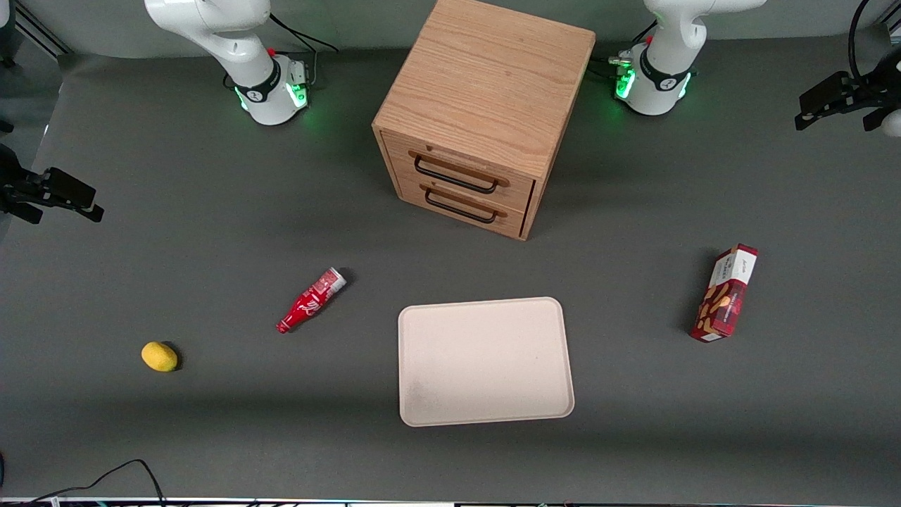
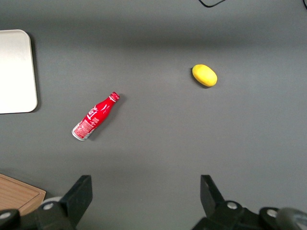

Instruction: Place red cookie box on tray

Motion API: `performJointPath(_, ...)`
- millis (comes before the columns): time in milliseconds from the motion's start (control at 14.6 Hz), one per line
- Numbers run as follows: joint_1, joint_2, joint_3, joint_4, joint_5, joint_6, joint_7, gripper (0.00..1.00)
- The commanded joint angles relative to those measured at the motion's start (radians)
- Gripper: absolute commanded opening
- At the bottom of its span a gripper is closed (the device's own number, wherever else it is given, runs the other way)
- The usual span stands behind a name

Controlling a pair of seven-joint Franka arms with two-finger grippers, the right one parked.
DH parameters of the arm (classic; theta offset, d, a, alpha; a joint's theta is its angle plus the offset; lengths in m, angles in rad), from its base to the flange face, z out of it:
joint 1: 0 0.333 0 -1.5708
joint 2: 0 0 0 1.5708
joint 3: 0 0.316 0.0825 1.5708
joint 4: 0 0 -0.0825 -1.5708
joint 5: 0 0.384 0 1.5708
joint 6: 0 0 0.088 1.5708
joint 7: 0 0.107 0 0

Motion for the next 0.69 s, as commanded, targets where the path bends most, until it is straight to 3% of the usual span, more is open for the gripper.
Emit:
performJointPath(0,0.002,0.018,-0.001,0.035,0.007,-0.018,0.0,1.0)
performJointPath(137,0.003,0.026,0.002,0.05,0.004,-0.011,0.026,1.0)
performJointPath(344,0.009,0.135,0.056,0.171,0.006,-0.032,0.159,1.0)
performJointPath(618,0.009,0.274,0.105,0.19,0.001,-0.002,0.4,1.0)
